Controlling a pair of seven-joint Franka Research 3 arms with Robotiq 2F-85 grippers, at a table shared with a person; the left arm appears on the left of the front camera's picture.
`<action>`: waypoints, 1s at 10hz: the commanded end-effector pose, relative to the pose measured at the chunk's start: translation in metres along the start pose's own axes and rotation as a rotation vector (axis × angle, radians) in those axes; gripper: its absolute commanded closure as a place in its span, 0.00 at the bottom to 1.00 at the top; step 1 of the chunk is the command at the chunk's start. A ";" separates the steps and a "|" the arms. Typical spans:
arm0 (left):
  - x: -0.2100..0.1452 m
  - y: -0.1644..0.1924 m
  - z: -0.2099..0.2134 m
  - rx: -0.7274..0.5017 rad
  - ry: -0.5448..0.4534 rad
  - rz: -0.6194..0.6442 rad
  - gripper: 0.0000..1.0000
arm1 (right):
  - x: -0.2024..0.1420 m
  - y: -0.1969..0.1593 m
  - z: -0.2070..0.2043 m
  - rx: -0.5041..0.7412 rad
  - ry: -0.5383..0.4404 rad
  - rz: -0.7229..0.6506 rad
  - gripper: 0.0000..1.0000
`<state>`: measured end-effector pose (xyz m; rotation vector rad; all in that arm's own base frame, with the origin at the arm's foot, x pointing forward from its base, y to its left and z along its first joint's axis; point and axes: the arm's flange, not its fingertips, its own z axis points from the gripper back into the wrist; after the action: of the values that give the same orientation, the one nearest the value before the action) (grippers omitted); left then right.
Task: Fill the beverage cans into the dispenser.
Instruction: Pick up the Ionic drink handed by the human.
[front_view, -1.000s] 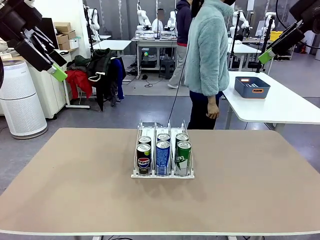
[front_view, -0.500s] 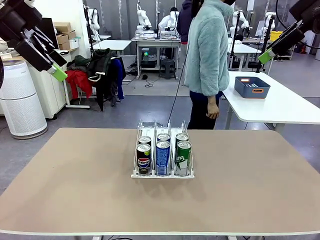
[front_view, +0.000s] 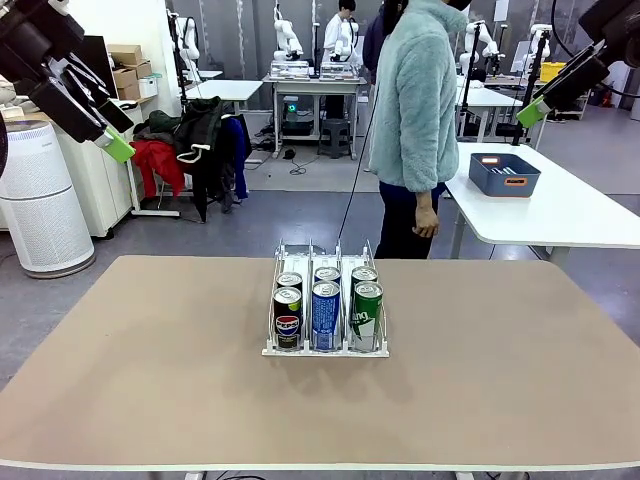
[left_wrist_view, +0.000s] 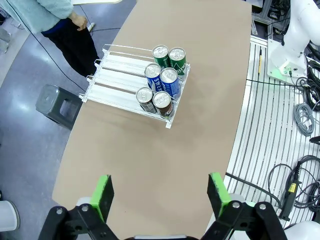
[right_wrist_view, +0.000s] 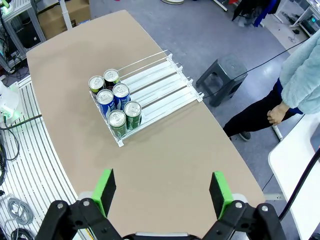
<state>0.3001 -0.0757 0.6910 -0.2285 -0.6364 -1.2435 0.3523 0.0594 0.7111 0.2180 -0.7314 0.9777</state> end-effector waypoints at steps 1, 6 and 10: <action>-0.001 0.002 0.002 -0.007 -0.001 0.004 0.00 | 0.001 0.000 0.001 0.001 -0.002 -0.001 0.00; -0.001 0.002 0.002 -0.007 -0.001 0.004 0.00 | 0.008 0.012 0.012 0.047 -0.045 -0.034 0.00; -0.001 0.002 0.002 -0.007 -0.001 0.004 0.00 | 0.013 0.022 0.023 0.044 -0.074 -0.057 0.00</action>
<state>0.3002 -0.0757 0.6912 -0.2284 -0.6366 -1.2433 0.3291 0.0646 0.7322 0.2773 -0.7666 0.9547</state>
